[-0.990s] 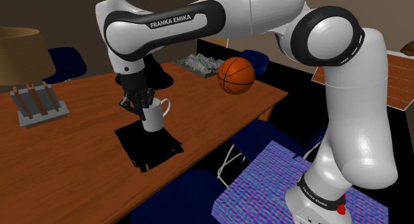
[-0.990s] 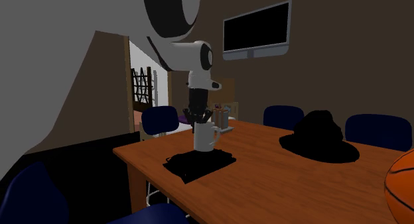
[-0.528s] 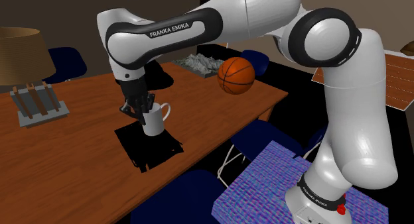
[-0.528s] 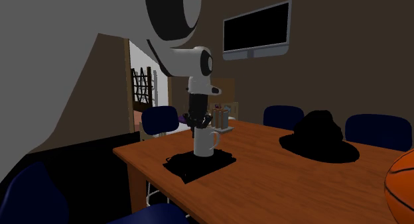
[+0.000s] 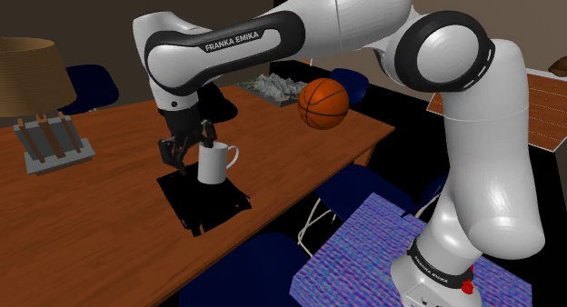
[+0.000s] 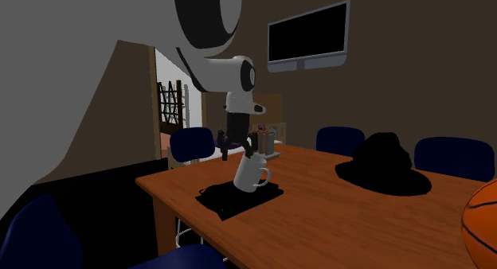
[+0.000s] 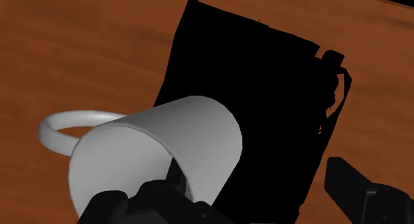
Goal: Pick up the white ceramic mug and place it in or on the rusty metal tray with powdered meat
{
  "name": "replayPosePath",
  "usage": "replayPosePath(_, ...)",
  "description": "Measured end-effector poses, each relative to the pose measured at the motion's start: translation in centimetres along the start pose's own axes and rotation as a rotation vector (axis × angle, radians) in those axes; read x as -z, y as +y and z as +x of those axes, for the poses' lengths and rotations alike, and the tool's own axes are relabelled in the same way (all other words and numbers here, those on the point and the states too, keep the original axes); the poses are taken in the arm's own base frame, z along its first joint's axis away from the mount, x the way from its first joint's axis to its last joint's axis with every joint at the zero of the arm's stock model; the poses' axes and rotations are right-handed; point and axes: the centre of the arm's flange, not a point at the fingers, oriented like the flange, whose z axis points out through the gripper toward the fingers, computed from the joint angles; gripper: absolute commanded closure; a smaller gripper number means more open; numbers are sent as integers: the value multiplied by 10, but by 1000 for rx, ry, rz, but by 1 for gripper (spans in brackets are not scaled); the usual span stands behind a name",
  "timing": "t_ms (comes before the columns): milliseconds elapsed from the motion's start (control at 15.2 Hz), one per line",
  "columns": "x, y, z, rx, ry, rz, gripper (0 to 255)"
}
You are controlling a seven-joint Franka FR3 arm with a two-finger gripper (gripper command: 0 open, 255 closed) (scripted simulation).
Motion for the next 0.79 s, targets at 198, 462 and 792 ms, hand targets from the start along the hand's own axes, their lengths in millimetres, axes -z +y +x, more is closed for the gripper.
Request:
replayPosePath(198, 18, 0, 0, 0, 1, 0, 0)
replayPosePath(462, 48, -1, 0, 0, 1, 0, 0)
replayPosePath(792, 50, 0, 0, 0, 0, 0, 0)
